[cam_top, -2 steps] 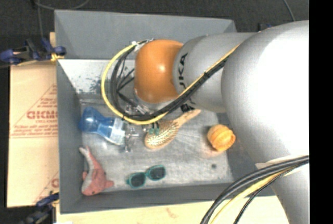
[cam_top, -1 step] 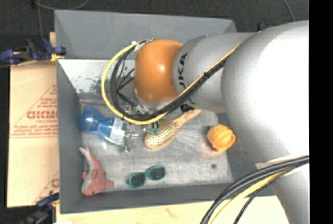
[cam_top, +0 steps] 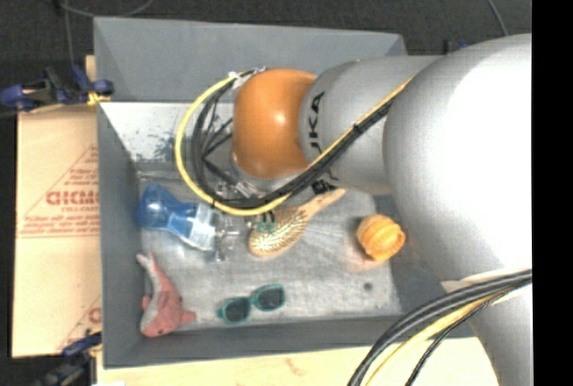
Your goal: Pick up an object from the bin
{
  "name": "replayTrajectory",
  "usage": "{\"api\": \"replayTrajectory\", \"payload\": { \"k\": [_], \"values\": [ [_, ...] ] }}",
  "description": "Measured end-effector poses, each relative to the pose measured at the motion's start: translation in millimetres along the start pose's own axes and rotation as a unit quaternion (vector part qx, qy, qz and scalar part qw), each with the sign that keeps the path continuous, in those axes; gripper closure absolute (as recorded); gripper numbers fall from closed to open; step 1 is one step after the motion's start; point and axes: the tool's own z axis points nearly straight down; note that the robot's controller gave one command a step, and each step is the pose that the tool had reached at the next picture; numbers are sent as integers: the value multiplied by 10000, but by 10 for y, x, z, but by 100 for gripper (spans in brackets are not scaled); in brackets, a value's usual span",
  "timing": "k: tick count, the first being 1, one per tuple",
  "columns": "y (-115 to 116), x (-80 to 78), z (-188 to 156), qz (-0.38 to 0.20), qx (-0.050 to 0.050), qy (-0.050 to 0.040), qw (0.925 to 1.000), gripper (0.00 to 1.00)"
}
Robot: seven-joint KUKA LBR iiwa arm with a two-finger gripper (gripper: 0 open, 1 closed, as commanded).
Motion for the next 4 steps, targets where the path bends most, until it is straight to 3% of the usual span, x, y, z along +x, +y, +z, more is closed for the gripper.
{"api": "replayTrajectory", "payload": {
  "k": [4],
  "values": [
    [1,1,0,26,-2,1,10000,100]
  ]
}}
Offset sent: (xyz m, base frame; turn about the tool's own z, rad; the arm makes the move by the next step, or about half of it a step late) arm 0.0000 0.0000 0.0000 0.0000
